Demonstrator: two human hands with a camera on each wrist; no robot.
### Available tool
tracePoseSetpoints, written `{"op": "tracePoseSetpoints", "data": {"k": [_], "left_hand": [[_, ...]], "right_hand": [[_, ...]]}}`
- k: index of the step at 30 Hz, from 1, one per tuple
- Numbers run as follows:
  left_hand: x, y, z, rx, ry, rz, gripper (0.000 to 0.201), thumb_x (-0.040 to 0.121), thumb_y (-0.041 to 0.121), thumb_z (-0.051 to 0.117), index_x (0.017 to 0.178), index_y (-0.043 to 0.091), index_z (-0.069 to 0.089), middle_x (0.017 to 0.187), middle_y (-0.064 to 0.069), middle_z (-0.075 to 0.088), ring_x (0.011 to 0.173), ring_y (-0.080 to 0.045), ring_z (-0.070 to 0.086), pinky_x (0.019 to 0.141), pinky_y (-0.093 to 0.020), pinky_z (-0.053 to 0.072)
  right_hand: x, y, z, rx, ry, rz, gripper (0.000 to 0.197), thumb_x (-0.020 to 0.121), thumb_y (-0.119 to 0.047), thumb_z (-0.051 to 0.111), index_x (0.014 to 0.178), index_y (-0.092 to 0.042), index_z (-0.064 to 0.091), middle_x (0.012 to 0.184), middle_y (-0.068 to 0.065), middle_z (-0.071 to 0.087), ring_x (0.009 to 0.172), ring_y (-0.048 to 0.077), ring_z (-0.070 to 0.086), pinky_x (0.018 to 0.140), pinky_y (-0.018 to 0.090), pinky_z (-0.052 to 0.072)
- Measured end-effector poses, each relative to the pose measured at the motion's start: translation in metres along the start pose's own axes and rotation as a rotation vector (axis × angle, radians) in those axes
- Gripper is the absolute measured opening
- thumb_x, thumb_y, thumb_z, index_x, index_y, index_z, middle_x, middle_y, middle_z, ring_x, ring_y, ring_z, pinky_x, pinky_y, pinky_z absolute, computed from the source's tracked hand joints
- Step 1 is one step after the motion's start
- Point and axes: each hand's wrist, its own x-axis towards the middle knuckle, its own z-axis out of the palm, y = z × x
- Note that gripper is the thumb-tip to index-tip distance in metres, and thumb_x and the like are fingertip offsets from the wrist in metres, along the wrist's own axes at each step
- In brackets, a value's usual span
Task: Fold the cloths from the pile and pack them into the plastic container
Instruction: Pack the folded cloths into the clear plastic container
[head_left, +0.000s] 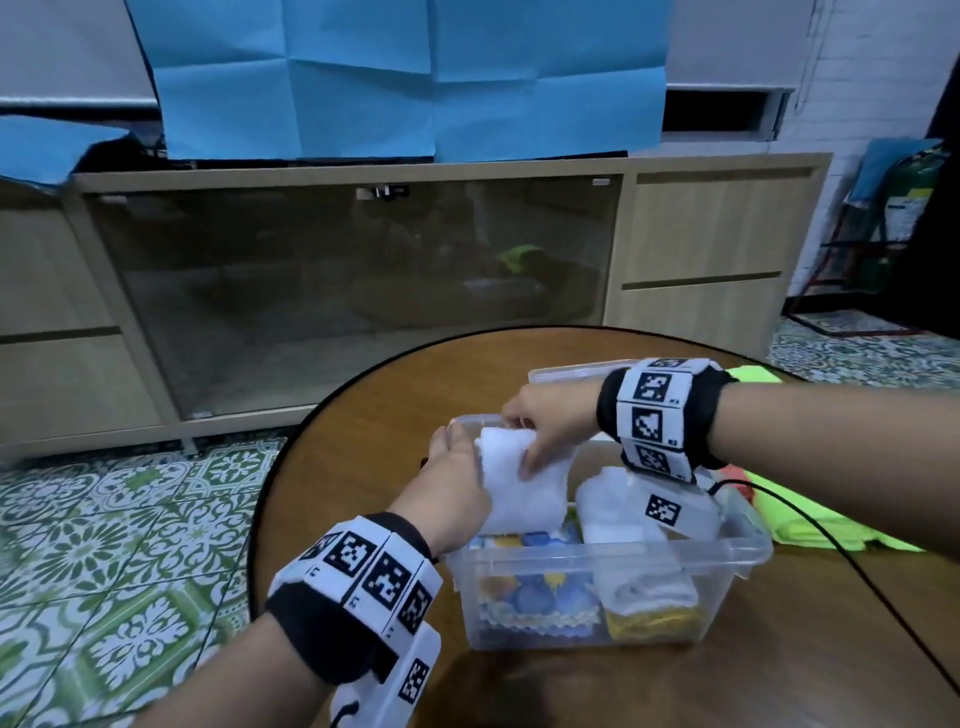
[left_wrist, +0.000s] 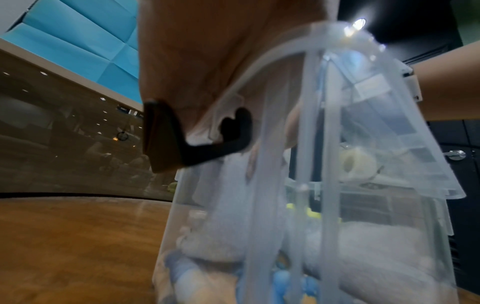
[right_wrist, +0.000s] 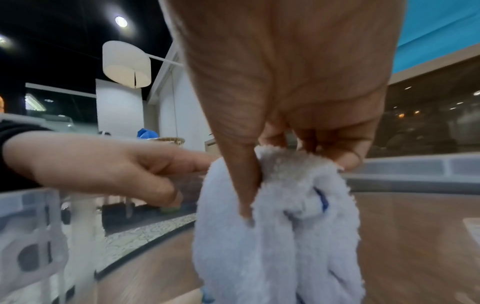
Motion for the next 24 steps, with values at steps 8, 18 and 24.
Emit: {"op": "tracePoseSetpoints", "data": {"k": [8, 18, 24], "left_hand": [[-0.006, 0.004, -0.002, -0.033, 0.014, -0.032, 0.073, 0.095, 0.006, 0.034, 0.149, 0.012, -0.014, 0.156, 0.001, -0.018, 0.130, -0.025, 0.040, 0.078, -0.023, 0.041], [-0.007, 0.006, -0.002, -0.031, 0.013, -0.042, 0.072, 0.098, 0.013, 0.037, 0.149, 0.013, -0.015, 0.156, 0.001, -0.021, 0.142, -0.021, 0.020, 0.087, -0.019, 0.030], [-0.005, 0.004, 0.000, -0.073, 0.022, -0.031, 0.076, 0.096, 0.010, 0.040, 0.149, 0.015, -0.014, 0.156, 0.004, -0.018, 0.139, -0.023, 0.028, 0.093, -0.023, 0.037]], "right_hand": [[0.013, -0.011, 0.025, 0.004, -0.202, -0.089, 0.017, 0.085, -0.024, 0.067, 0.085, -0.014, 0.054, 0.077, 0.002, 0.062, 0.067, 0.015, 0.053, 0.060, 0.026, 0.040], [0.026, 0.014, 0.018, 0.629, -0.721, 0.087, 0.022, 0.092, 0.004, 0.043, 0.095, -0.010, 0.060, 0.075, 0.000, 0.071, 0.072, 0.014, 0.067, 0.074, 0.028, 0.055], [0.029, 0.010, 0.039, 0.597, -0.646, 0.199, 0.018, 0.092, 0.003, 0.042, 0.092, -0.008, 0.056, 0.077, 0.005, 0.062, 0.071, 0.020, 0.057, 0.068, 0.031, 0.049]]}}
